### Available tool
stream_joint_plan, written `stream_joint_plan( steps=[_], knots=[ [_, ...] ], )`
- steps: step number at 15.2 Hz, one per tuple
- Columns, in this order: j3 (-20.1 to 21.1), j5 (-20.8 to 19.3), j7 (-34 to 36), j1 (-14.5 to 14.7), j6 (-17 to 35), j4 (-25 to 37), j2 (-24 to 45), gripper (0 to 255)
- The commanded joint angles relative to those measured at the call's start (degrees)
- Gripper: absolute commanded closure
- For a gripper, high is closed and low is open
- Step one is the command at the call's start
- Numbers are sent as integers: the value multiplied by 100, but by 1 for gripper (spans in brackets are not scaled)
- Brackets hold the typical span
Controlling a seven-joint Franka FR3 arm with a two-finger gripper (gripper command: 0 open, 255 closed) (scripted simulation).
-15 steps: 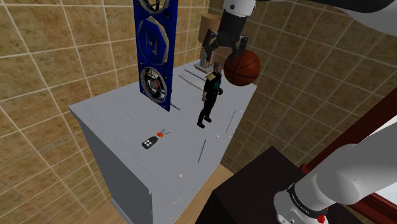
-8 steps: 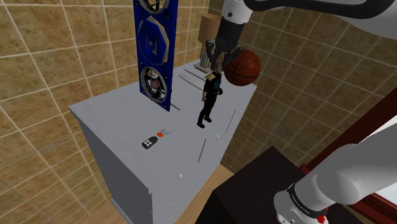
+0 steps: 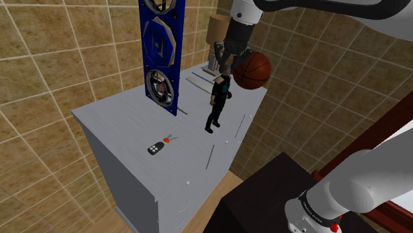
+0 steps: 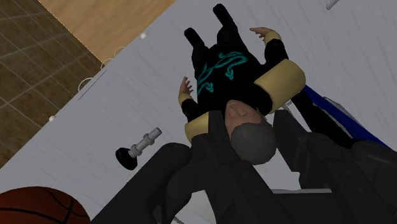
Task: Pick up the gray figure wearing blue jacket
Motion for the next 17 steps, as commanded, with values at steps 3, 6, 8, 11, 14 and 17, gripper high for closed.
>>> stream_joint_plan(
  steps=[3,6,8,11,14,17],
  knots=[
    [1,-15,9,-3,-238,285,55,255],
    [6,-34,24,-5,-480,592,122,255],
    [11,-50,35,-5,-644,807,175,255],
    [21,-76,54,-4,-895,1146,266,255],
    [35,-108,77,0,-1153,1508,375,255],
    [41,-121,87,3,-1254,1653,421,255]
  ],
)
